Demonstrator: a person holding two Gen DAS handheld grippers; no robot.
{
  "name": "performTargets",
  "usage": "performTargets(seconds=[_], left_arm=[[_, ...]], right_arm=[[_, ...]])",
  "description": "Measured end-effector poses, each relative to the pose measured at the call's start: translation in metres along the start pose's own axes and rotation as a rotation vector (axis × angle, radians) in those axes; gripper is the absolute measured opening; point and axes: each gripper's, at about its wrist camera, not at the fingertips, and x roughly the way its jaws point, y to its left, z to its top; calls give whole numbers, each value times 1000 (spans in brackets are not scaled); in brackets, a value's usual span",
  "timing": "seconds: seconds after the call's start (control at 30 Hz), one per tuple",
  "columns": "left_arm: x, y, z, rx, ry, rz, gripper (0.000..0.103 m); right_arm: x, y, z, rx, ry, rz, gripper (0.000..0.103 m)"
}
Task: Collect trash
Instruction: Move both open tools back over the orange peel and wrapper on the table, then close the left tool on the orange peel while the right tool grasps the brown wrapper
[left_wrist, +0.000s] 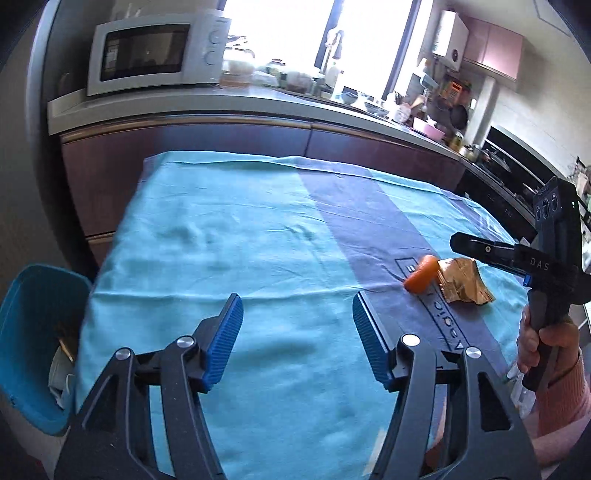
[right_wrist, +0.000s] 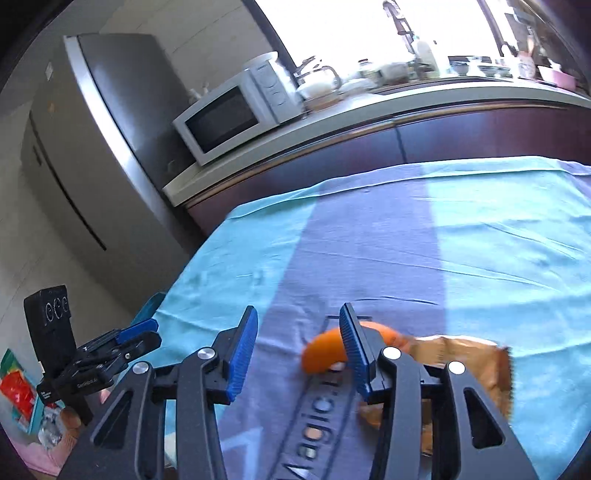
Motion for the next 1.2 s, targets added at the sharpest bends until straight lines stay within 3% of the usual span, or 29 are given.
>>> performTargets(seconds=[0.2, 0.37, 0.67, 0.83, 1.03, 1.2], left_arm=[[37, -53, 5, 111, 58, -76, 65], [63, -84, 15, 173, 97, -114, 65], [101, -118, 25, 222, 177, -122, 63], [112, -128, 27, 245, 206, -123, 53], [122, -129, 25, 240, 239, -124, 40], [120, -126, 25, 233, 236, -122, 28]], right_arm=[[-32, -62, -7, 103, -51, -116, 50], [-37, -93, -20, 173, -35, -145, 56], [-27, -100, -33, 193, 6, -119, 59], [-25, -96, -33, 176, 6, -98, 61], [-20, -94, -30, 162, 14, -75, 55], [-14, -94, -27, 155, 34, -68, 34]])
